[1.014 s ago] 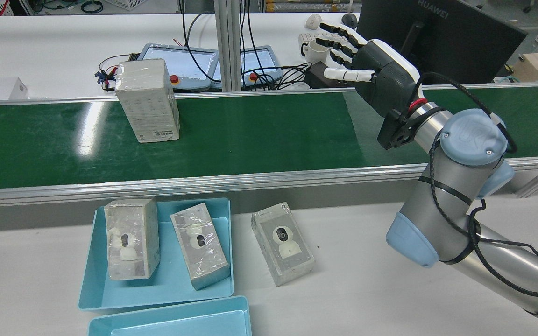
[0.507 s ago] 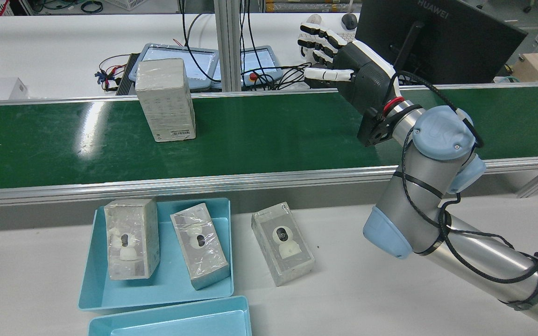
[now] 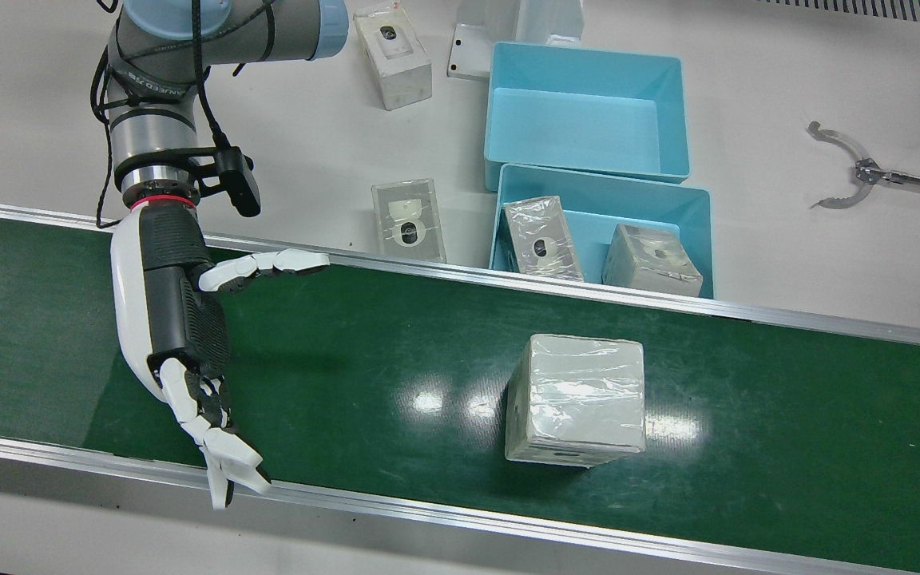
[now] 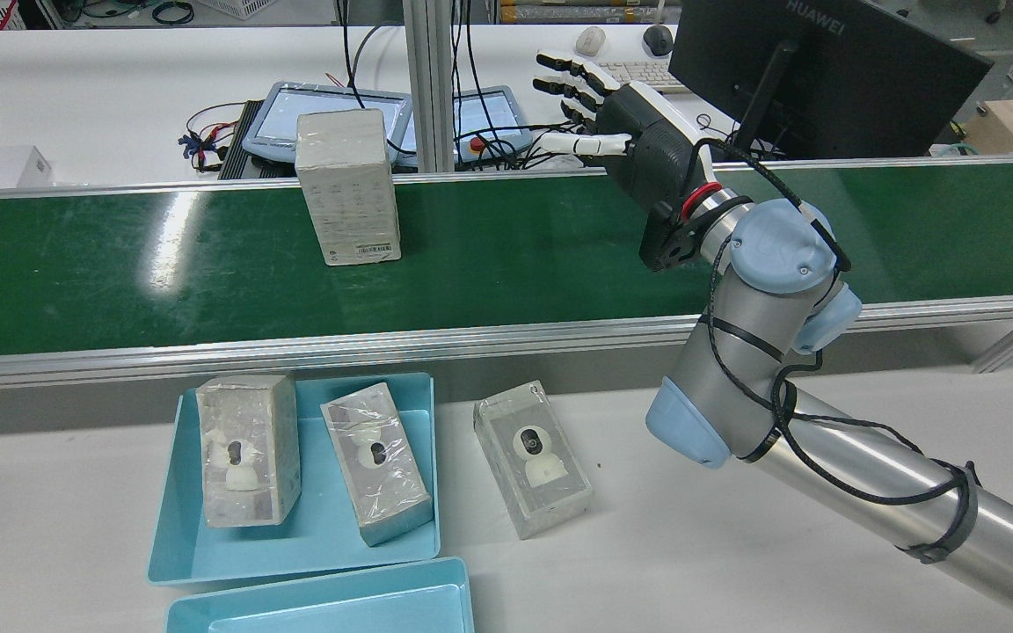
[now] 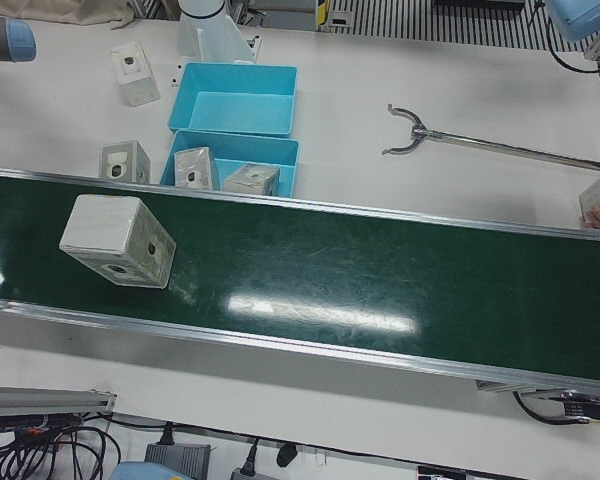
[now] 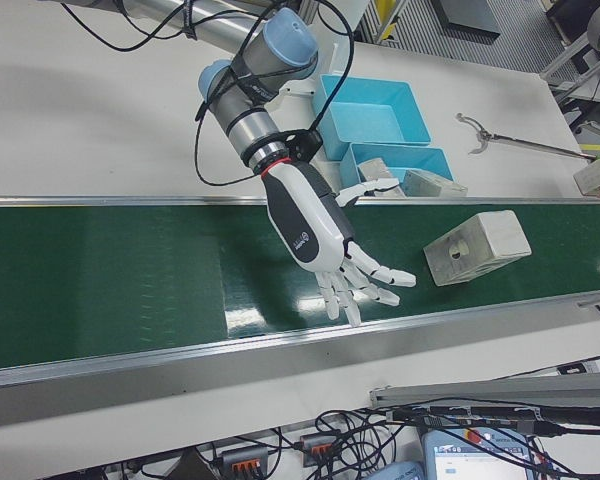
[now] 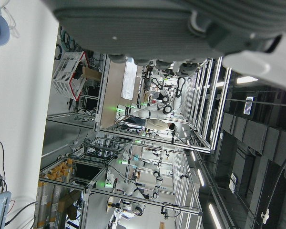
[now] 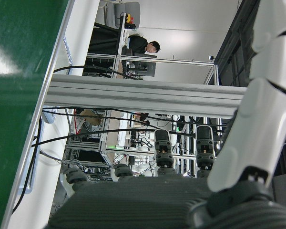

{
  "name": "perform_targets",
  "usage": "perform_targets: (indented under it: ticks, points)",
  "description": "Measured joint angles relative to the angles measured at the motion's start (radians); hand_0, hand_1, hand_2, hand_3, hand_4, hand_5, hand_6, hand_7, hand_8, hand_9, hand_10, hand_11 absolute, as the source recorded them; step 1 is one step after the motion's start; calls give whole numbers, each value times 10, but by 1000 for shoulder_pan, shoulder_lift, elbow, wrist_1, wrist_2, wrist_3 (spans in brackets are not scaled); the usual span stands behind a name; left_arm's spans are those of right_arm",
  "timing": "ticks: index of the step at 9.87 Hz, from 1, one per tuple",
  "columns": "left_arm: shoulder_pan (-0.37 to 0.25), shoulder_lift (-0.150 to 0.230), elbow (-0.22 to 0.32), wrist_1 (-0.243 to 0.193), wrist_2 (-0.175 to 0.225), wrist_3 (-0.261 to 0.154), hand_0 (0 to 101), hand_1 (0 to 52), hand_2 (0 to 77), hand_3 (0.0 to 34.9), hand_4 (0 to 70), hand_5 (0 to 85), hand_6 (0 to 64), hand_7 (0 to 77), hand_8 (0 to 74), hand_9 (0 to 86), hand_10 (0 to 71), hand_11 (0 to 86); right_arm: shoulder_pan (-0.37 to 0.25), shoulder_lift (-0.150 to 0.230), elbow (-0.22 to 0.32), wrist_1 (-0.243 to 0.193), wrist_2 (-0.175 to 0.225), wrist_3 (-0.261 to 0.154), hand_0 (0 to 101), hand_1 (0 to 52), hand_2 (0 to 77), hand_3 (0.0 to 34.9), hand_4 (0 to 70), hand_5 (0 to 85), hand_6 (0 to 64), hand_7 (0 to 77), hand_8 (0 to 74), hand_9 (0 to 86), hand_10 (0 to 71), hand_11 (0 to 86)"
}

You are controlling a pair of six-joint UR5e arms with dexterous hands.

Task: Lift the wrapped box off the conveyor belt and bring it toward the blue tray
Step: 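Lower the open right hand beside the belt in the box's path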

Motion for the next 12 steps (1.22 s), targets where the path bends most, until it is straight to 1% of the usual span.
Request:
perform_targets:
  ticks: [1, 2, 3, 4, 5, 6, 12]
  points:
    - [0, 0, 0, 0, 0, 0, 0, 0, 5, 0, 0, 5, 5, 5, 5, 5, 5, 0, -5, 5, -14, 14, 0, -1, 405, 104, 142, 302, 87, 196, 0, 175, 0, 27, 0, 38]
    - [0, 0, 0, 0, 0, 0, 0, 0, 5, 0, 0, 5, 5, 5, 5, 5, 5, 0, -10, 7, -22, 21, 0, -1, 405, 104, 142, 302, 87, 196, 0, 175, 0, 27, 0, 38]
    - [0, 0, 0, 0, 0, 0, 0, 0, 5, 0, 0, 5, 0, 5, 0, 5, 0, 0, -16, 8, -26, 26, 0, -1, 408, 104, 142, 301, 87, 196, 0, 175, 0, 27, 22, 38]
    - [0, 0, 0, 0, 0, 0, 0, 0, 11, 0, 0, 5, 0, 5, 5, 5, 5, 0, -25, 9, -28, 30, 1, -1, 408, 104, 142, 301, 87, 196, 0, 175, 0, 27, 11, 38]
    - [0, 0, 0, 0, 0, 0, 0, 0, 5, 0, 0, 5, 0, 5, 5, 0, 5, 0, -33, 12, -28, 33, 3, -1, 408, 98, 142, 302, 87, 196, 0, 175, 0, 27, 27, 38]
    - [0, 0, 0, 0, 0, 0, 0, 0, 5, 0, 0, 5, 0, 5, 5, 0, 5, 0, -37, 16, -29, 36, 4, -2, 409, 98, 142, 302, 87, 196, 0, 175, 0, 27, 0, 38]
    - [0, 0, 0, 0, 0, 0, 0, 0, 5, 0, 0, 5, 0, 5, 0, 0, 0, 0, -42, 19, -33, 38, 6, -2, 408, 98, 142, 302, 93, 207, 0, 185, 0, 27, 11, 22]
